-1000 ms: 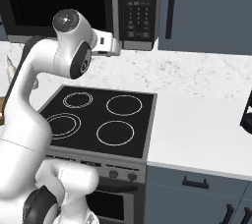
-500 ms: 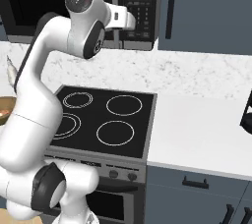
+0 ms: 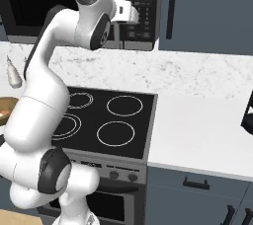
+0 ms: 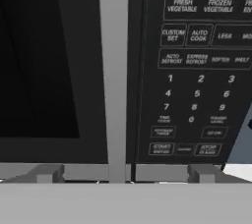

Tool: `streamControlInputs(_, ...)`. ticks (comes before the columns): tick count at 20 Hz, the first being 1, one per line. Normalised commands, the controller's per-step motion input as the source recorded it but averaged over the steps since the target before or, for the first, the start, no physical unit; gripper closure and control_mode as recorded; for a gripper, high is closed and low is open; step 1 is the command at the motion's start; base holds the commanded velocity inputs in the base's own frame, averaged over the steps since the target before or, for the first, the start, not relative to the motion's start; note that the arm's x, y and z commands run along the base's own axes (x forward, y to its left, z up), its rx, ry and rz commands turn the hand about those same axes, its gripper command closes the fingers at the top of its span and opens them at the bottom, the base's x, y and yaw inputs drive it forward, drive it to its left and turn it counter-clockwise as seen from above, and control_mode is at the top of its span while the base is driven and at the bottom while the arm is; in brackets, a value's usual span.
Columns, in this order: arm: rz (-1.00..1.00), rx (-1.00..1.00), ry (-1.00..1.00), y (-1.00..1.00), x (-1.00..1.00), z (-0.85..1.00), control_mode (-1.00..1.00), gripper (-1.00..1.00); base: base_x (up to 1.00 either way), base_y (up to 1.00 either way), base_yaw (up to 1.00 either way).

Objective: Open the microwave, place the bowl with waffle inside the microwave, then close the microwave door and turn it on.

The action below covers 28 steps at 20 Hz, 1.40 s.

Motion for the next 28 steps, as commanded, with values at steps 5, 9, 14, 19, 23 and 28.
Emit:
streamControlInputs(5, 0.0, -0.01, 0.0, 0.28, 0.47, 0.0, -1.0, -1.0, 0.0, 0.0, 0.0)
streamControlInputs(9, 0.0, 0.0, 0.05, -0.31, 0.69, 0.0, -1.0, -1.0, 0.0, 0.0, 0.0)
streamControlInputs(14, 0.0, 0.0, 0.05, -0.26, 0.57, 0.0, -1.0, -1.0, 0.0, 0.0, 0.0)
streamControlInputs(19, 0.0, 0.0, -0.01, 0.0, 0.43, 0.0, -1.0, -1.0, 0.0, 0.0, 0.0)
streamControlInputs(23, 0.0, 0.0, -0.18, 0.07, 0.3, -0.14, -1.0, -1.0, 0.0, 0.0, 0.0)
streamControlInputs(28, -0.01, 0.0, -0.42, 0.28, 0.01, -0.06, -1.0, -1.0, 0.0, 0.0, 0.0)
